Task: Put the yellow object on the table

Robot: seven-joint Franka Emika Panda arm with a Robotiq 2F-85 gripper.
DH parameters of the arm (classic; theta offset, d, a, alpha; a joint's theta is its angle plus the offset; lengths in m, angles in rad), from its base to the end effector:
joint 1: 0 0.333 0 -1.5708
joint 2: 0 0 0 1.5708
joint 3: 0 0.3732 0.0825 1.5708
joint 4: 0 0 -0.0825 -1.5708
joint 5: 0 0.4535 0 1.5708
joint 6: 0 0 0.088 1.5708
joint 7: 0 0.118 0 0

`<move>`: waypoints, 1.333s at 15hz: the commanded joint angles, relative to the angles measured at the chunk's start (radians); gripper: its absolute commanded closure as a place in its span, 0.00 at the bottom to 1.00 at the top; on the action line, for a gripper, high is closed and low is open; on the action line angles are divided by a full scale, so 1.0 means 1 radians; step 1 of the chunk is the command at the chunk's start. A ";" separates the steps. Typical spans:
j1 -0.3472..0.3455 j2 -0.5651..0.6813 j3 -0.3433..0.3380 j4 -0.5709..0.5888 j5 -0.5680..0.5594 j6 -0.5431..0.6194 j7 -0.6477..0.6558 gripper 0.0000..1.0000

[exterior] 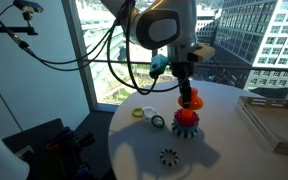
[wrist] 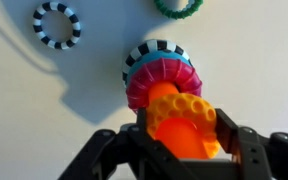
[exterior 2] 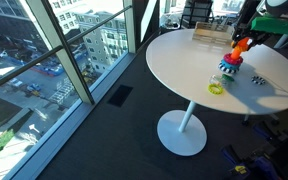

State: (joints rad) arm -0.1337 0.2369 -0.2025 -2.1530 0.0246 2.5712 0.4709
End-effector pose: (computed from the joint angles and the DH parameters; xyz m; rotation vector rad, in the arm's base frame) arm 0.6102 -0.2112 0.3043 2.8534 -1.2345 0.2933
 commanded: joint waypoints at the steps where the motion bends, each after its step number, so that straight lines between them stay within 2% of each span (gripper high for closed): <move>1: 0.010 -0.080 -0.012 -0.033 -0.006 -0.022 -0.005 0.59; 8: 0.002 -0.165 -0.002 -0.045 -0.006 -0.037 0.001 0.59; 17: -0.005 -0.164 0.003 -0.014 -0.007 -0.101 0.008 0.59; 19: -0.004 -0.160 0.003 -0.010 -0.009 -0.105 0.009 0.45; 20: -0.004 -0.158 0.003 -0.008 -0.008 -0.107 0.010 0.49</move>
State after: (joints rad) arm -0.1337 0.0887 -0.2028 -2.1797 0.0245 2.4980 0.4710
